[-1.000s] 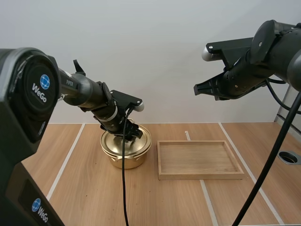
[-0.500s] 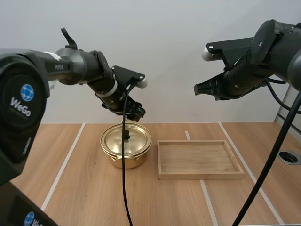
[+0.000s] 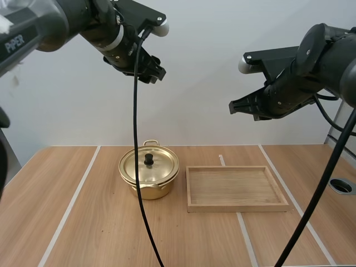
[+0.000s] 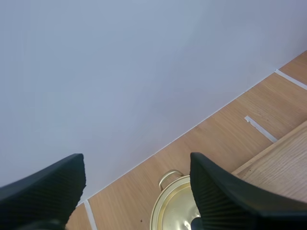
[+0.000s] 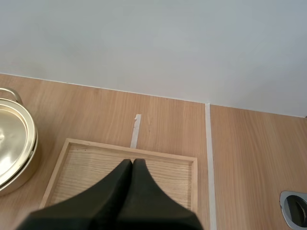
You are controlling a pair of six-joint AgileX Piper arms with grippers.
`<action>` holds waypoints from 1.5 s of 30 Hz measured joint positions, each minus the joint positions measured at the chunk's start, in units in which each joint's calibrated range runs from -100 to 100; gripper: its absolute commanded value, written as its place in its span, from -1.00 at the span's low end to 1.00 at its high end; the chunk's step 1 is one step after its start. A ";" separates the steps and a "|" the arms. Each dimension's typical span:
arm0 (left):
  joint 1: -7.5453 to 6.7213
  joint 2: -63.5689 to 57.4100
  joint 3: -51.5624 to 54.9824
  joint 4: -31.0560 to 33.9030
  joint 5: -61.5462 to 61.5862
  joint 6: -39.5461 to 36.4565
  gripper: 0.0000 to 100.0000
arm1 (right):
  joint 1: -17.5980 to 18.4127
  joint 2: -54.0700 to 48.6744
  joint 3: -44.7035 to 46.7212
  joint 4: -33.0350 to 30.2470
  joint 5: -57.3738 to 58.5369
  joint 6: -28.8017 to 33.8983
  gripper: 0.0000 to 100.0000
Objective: Open the pot, put the grape inside, and close it
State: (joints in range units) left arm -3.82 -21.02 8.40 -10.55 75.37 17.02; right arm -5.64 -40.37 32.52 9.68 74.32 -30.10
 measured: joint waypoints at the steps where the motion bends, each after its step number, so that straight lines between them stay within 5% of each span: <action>1: 0.00 -0.50 -0.12 0.15 0.00 0.00 -0.46 | 0.00 0.00 0.00 0.22 0.00 0.00 -1.00; 2: 0.00 -1.03 -0.09 0.28 0.19 -0.33 -1.00 | 0.00 0.00 0.00 0.54 0.00 0.00 -1.00; 19: 0.00 -10.82 -0.09 4.27 2.77 -6.32 -1.00 | 0.00 0.00 0.00 5.76 -0.80 0.48 -1.00; 24: 0.00 -13.58 2.04 12.11 -5.41 -20.14 -1.00 | 0.00 -1.05 0.00 6.37 -10.13 2.50 -1.00; 32: 0.00 -20.12 17.64 20.74 -23.91 -35.78 -1.00 | 1.78 -4.65 1.47 7.57 -21.53 3.10 -1.00; 39: 0.00 -26.14 33.57 21.52 -33.97 -38.89 -1.00 | 7.02 -8.20 10.54 4.55 -27.21 3.10 -1.00; 45: 0.00 -35.29 45.52 22.78 -38.25 -39.38 -1.00 | 7.85 -15.69 19.02 2.27 -32.42 3.10 -1.00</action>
State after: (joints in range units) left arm -3.82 -56.31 53.93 12.23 37.12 -22.36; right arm 2.20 -56.06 51.54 11.95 41.90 -26.99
